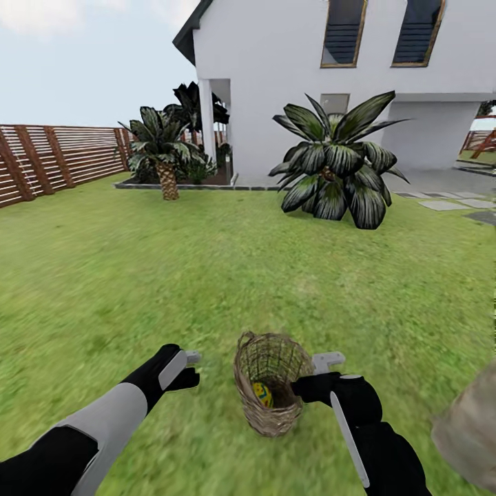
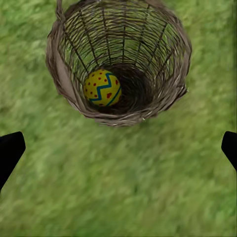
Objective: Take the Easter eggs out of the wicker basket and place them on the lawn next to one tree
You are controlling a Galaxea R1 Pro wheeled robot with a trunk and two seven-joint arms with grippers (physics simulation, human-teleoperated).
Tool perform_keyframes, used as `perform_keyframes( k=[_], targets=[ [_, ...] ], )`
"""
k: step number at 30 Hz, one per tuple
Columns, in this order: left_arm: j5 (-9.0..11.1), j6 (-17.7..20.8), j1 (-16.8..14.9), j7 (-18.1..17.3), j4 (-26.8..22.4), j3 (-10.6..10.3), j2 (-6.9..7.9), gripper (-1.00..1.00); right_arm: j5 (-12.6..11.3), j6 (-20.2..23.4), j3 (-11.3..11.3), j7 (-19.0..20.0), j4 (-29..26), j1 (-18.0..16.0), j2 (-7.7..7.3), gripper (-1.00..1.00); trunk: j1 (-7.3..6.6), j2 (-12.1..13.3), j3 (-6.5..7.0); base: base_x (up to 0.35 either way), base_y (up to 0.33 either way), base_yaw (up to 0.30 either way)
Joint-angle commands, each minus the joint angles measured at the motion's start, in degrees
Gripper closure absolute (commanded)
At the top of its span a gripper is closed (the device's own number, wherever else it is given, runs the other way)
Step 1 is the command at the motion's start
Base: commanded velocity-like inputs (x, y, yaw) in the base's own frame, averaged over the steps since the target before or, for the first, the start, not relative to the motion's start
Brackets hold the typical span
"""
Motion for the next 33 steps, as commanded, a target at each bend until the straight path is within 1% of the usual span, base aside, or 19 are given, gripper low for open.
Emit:
perform_keyframes(
  k=[1,19,25,33],
  targets=[
    [0.61,0.15,-0.02,0.47,-0.11,-0.42,0.06,-1.00,0.56,0.27,0.01,0.41,-0.05,-0.05,0.02,-1.00,0.03,-0.03,0.01,0.305,0.191,-0.215],
    [0.61,0.15,-0.02,0.47,-0.11,-0.44,0.06,-1.00,0.48,0.27,0.01,0.41,-0.10,-0.05,0.01,-1.00,0.03,-0.03,1.22,0.299,0.187,-0.215],
    [0.56,0.15,-0.02,0.47,-0.14,-0.44,0.06,-1.00,0.49,0.27,-0.07,0.41,-0.05,-0.05,0.01,-1.00,0.03,-0.03,1.62,0.239,0.058,-0.215],
    [0.53,0.15,-0.01,0.47,-0.19,-0.44,0.06,-1.00,0.47,0.27,-0.08,0.41,-0.05,-0.05,0.01,-1.00,0.03,-0.03,2.16,0.151,0.007,-0.215]
  ],
)
